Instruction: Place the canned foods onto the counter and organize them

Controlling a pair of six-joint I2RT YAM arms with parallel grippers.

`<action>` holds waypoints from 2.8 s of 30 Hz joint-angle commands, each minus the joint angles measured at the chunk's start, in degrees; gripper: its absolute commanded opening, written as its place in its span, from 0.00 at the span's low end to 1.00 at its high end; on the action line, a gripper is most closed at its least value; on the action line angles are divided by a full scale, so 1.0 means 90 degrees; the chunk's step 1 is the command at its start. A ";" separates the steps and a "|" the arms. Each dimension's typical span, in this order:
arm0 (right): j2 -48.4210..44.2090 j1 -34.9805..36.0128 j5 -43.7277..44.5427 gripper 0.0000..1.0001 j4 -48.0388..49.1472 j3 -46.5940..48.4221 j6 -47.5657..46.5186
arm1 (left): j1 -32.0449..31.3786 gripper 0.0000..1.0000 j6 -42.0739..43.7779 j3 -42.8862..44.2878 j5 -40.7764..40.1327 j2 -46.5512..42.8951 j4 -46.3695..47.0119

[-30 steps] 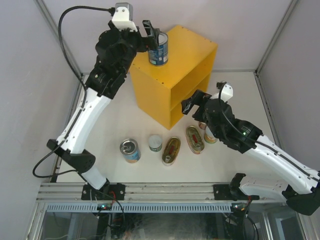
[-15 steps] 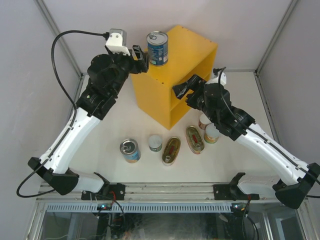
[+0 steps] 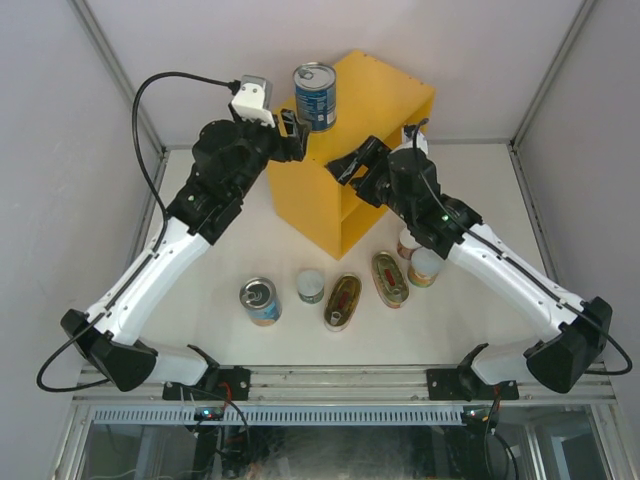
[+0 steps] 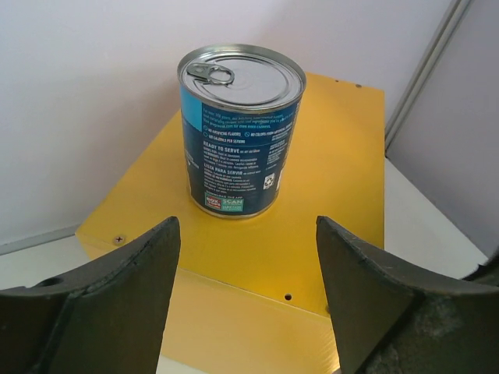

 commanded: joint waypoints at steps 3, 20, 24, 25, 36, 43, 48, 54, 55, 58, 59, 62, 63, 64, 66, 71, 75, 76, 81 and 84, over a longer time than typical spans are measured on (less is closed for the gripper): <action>0.0337 -0.0180 -0.0639 0.72 0.0833 0.0274 0.0261 | 0.0132 0.74 0.0127 -0.0181 0.0328 -0.0164 0.0600; 0.0928 -0.0423 -0.1701 0.31 0.1616 0.0241 0.0581 | 0.0347 0.76 -0.0027 -0.0474 0.0921 0.0160 0.1301; 0.0952 -0.0413 -0.1986 0.14 0.1774 0.0143 0.0615 | 0.0379 0.77 -0.0010 -0.0606 0.0993 0.0127 0.1391; 0.0938 -0.0405 -0.2058 0.10 0.1825 0.0103 0.0620 | 0.0381 0.77 -0.0013 -0.0649 0.0989 0.0110 0.1411; 0.0810 -0.0007 -0.2420 0.00 0.1968 0.0002 0.0497 | 0.0411 0.77 0.0028 -0.0989 0.0704 -0.0131 0.1510; 0.0685 0.0408 -0.2278 0.00 0.1839 -0.0004 0.0386 | 0.0444 0.78 0.0149 -0.1170 0.0468 -0.0302 0.1464; 0.0531 0.0650 -0.2123 0.00 0.1790 -0.0150 0.0383 | 0.0515 0.80 0.0122 -0.1258 0.0450 -0.0415 0.1512; 0.0252 0.0848 -0.1944 0.00 0.1739 -0.0409 0.0385 | 0.0566 0.80 0.0109 -0.1293 0.0713 -0.0463 0.1547; 0.0196 0.0863 -0.1916 0.00 0.1706 -0.0435 0.0368 | 0.0573 0.80 0.0101 -0.1289 0.0765 -0.0463 0.1547; 0.0020 0.0928 -0.1846 0.00 0.1648 -0.0539 0.0354 | 0.0576 0.80 0.0116 -0.1303 0.0922 -0.0463 0.1549; -0.0035 0.0942 -0.1816 0.00 0.1647 -0.0598 0.0357 | 0.0576 0.80 0.0140 -0.1308 0.0962 -0.0463 0.1539; -0.0174 0.0997 -0.1775 0.00 0.1623 -0.0689 0.0376 | 0.0596 0.80 0.0144 -0.1344 0.1129 -0.0464 0.1532; -0.0218 0.1015 -0.1768 0.00 0.1589 -0.0706 0.0374 | 0.0605 0.80 0.0132 -0.1365 0.1199 -0.0463 0.1544; -0.0246 0.1036 -0.1740 0.00 0.1554 -0.0719 0.0368 | 0.0606 0.80 0.0121 -0.1370 0.1258 -0.0472 0.1545; -0.0317 0.1052 -0.1703 0.00 0.1504 -0.0770 0.0363 | 0.0606 0.80 0.0115 -0.1393 0.1316 -0.0473 0.1545; -0.0526 0.1071 -0.1632 0.00 0.1357 -0.0953 0.0410 | 0.0615 0.78 0.0207 -0.1477 0.1282 -0.0497 0.1554; -0.0617 0.1072 -0.1609 0.00 0.1280 -0.1021 0.0436 | 0.0626 0.70 0.0297 -0.1458 0.1390 -0.0434 0.1575; -0.0640 0.1072 -0.1600 0.00 0.1260 -0.1035 0.0424 | 0.0634 0.69 0.0325 -0.1443 0.1408 -0.0400 0.1571; -0.0684 0.1071 -0.1582 0.00 0.1247 -0.1115 0.0434 | 0.0645 0.65 0.0258 -0.1390 0.1517 -0.0231 0.1767; -0.0642 0.1079 -0.1649 0.00 0.1282 -0.1108 0.0442 | 0.0645 0.64 0.0168 -0.1376 0.1597 -0.0116 0.1929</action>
